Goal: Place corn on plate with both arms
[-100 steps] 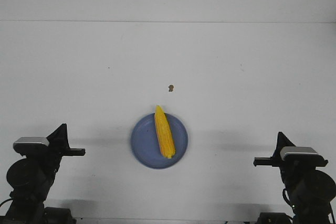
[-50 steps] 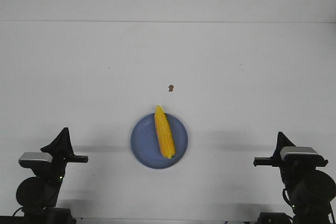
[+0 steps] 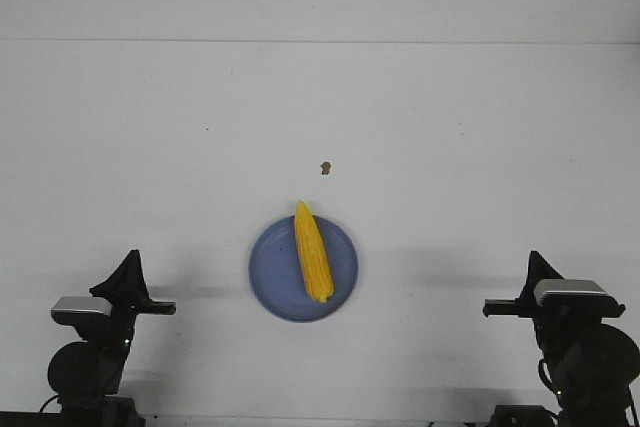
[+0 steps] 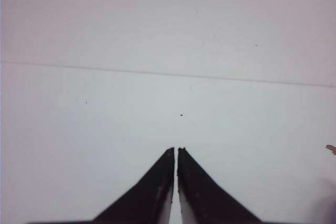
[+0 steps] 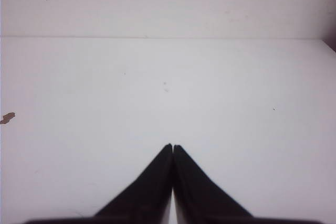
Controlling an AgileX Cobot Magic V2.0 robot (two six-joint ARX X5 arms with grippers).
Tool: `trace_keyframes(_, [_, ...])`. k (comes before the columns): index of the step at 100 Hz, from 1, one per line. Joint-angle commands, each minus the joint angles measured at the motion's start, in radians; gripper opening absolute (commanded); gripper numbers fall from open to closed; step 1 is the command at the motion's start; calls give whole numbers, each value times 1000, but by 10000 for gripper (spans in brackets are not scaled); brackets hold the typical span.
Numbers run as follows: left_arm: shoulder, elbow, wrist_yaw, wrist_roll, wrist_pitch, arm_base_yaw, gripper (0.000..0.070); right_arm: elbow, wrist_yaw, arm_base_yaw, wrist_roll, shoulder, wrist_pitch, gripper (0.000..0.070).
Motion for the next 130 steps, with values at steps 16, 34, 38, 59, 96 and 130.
trace_keyframes(16, [-2, -48, -3, 6, 51, -2, 16, 9, 3, 0, 0, 4, 12, 0])
trace_keyframes(34, [-2, -62, -3, 7, 84, -2, 16, 9, 3, 0, 0, 4, 12, 0])
trace_keyframes(38, [-2, -62, -3, 6, 87, -2, 16, 9, 3, 0, 0, 4, 12, 0])
trace_keyframes(59, [-2, -62, -3, -5, 79, -2, 16, 9, 3, 0, 0, 4, 12, 0])
trace_keyframes(96, [-2, -62, -3, -5, 77, -2, 16, 9, 3, 0, 0, 4, 12, 0])
trace_keyframes(130, [-2, -62, -3, -5, 77, -2, 16, 6, 8, 0, -9, -10, 19, 0])
